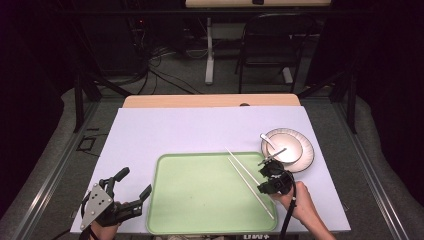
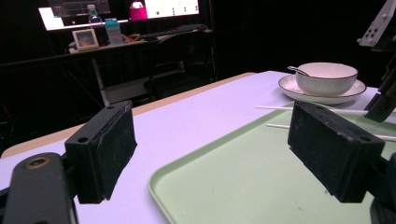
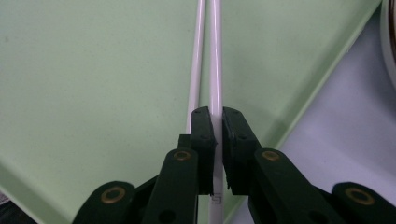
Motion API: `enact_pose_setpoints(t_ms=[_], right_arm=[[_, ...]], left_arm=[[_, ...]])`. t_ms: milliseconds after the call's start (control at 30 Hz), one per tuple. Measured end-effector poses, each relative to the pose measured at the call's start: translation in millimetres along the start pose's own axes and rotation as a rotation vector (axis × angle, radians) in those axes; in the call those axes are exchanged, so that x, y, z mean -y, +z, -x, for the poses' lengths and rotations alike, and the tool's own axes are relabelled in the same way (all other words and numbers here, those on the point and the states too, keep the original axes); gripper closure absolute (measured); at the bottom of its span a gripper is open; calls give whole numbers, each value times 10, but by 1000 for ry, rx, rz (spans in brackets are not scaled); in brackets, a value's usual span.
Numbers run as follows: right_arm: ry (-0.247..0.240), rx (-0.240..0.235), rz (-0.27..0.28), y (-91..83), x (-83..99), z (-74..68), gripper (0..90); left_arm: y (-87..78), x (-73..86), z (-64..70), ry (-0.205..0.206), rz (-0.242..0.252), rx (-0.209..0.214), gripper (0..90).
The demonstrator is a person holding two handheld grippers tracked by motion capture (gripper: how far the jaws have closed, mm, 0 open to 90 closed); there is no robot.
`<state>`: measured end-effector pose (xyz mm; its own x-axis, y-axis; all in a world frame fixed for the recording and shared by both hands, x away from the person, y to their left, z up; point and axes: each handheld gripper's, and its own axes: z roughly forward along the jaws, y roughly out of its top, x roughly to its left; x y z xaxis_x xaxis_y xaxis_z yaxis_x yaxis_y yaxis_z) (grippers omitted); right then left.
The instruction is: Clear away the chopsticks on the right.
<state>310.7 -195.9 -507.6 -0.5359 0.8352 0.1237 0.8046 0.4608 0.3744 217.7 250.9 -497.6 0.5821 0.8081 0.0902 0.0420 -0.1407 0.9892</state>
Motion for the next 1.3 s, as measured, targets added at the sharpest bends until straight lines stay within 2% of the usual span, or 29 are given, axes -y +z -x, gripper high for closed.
enact_pose_setpoints(t_ms=[33,100,133,333,433,467,500,533,567,600,633,667,700,733,800,833,867,933,967,1000,1033,1067,1100,1267,1300], right_arm=[[0,4,-4,21,20,3,840],[23,14,-69,16,45,-8,839],[33,4,-13,72,82,-8,839],[58,25,-29,123,132,-46,837],[57,21,-15,153,150,-48,837],[52,29,-45,132,154,-57,837],[57,22,-29,143,177,-66,837],[43,41,-97,113,173,-78,836],[33,48,-90,113,183,-87,835],[45,33,8,177,213,-102,835],[50,24,40,198,220,-111,834],[34,37,-29,157,198,-113,827],[8,63,-146,83,155,-116,801],[4,54,-138,86,158,-115,781],[21,26,-13,166,198,-124,766],[12,34,-41,149,188,-125,747],[23,19,44,203,212,-134,727],[-52,70,-214,13,114,-129,652],[-27,41,-32,108,173,-138,606],[-46,50,-26,88,168,-139,526],[-45,35,52,111,181,-140,471],[-71,50,-18,19,153,-133,438],[-82,39,38,12,159,-122,381],[-142,36,121,-155,141,-89,213],[-150,39,140,-182,148,-95,152]], left_arm=[[-2,0,0,-2,1,0,151],[-1,1,-2,-3,5,-2,151],[2,2,-1,-4,5,-1,151],[1,1,-1,-2,3,-1,151],[-3,0,-1,-3,3,-1,151],[0,2,0,-5,4,-1,151],[2,2,-3,-3,3,-1,151],[3,2,-4,-3,3,0,151],[7,2,-2,-4,3,0,151],[10,2,1,-3,1,2,151],[10,0,4,0,-1,3,151],[7,-1,6,0,0,4,151],[3,-2,4,0,1,3,151],[1,-1,0,-1,2,0,151],[4,2,-4,-4,5,-2,151],[6,2,-1,-4,4,-1,151],[5,0,2,-1,1,3,151],[3,-1,2,0,1,5,151],[2,-1,-1,1,1,3,151],[2,0,-2,0,4,3,151],[2,1,-2,-2,5,1,151],[3,1,-1,-3,4,0,151],[5,1,2,-3,2,1,151],[3,2,3,-1,1,1,151],[4,3,3,-3,-1,1,151]])
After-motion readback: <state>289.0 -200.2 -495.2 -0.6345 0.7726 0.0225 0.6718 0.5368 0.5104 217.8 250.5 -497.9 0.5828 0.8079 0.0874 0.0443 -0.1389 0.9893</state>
